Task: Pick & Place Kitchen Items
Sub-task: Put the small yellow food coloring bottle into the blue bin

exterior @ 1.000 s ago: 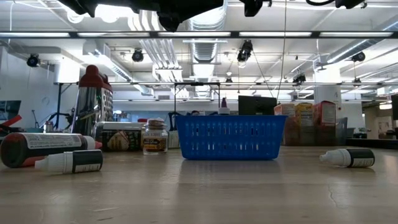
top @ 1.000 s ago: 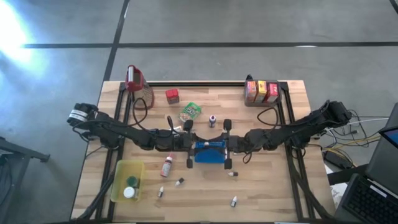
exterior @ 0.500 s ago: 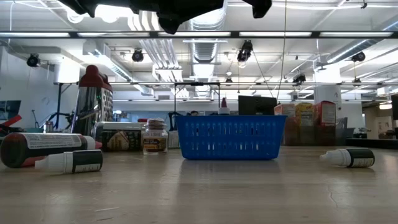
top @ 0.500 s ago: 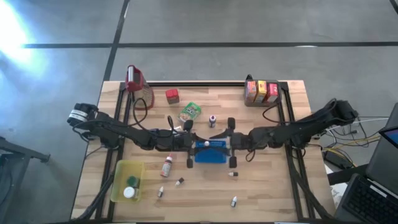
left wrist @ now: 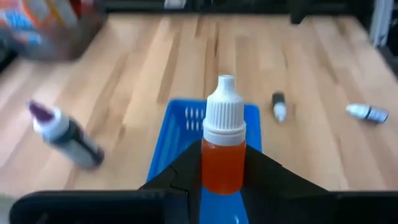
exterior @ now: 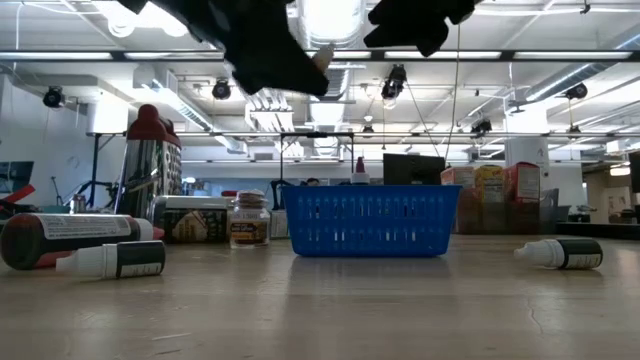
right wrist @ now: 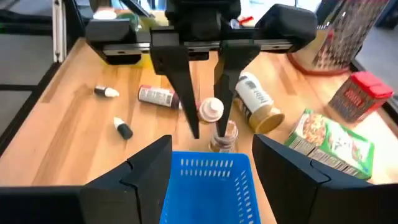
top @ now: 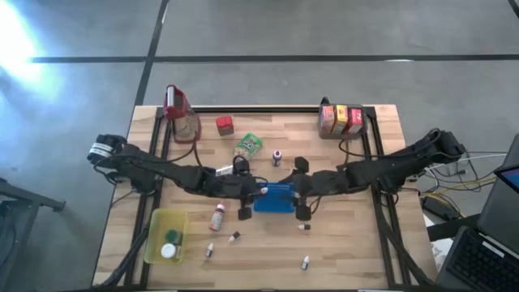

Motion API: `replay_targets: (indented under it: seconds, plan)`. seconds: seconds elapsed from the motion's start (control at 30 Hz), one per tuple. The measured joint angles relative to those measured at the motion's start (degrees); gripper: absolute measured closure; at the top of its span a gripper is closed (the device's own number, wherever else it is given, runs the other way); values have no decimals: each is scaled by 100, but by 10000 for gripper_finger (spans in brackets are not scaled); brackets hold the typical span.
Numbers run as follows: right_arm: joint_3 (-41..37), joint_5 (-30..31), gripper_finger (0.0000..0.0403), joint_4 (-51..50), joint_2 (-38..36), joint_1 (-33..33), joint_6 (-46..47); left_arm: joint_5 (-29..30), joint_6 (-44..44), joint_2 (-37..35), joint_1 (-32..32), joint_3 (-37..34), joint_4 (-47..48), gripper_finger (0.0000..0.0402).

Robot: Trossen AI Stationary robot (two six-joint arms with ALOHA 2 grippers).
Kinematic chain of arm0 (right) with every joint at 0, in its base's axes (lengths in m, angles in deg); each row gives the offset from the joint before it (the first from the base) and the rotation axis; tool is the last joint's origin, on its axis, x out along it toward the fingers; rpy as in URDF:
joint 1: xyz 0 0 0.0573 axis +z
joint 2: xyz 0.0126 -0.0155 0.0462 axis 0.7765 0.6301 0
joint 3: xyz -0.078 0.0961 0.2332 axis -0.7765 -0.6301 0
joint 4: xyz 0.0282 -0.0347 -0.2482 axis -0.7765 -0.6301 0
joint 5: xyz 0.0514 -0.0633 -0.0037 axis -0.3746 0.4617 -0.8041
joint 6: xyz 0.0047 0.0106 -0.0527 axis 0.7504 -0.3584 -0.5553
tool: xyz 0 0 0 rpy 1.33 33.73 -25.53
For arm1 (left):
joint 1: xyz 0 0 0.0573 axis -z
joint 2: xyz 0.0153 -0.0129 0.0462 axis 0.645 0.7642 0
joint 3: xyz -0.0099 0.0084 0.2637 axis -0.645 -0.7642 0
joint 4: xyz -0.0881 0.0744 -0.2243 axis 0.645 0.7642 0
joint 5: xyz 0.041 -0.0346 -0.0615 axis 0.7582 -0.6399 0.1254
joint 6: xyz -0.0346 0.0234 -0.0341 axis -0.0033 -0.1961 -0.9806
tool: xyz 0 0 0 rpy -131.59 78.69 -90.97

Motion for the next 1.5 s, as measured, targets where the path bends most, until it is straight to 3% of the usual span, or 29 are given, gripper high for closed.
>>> replay_targets:
  seconds: [0.6,0.83,1.5]
  plan:
    - [1459,-338,188,-603,1652,-298,-565,-194,-367,-7,0,-168,490,312]
    - [1622,-352,199,-846,1766,-351,-576,-205,-348,-7,0,-170,462,312]
    - [1560,-352,291,-839,1726,-389,-596,-205,-16,-7,0,-127,137,312]
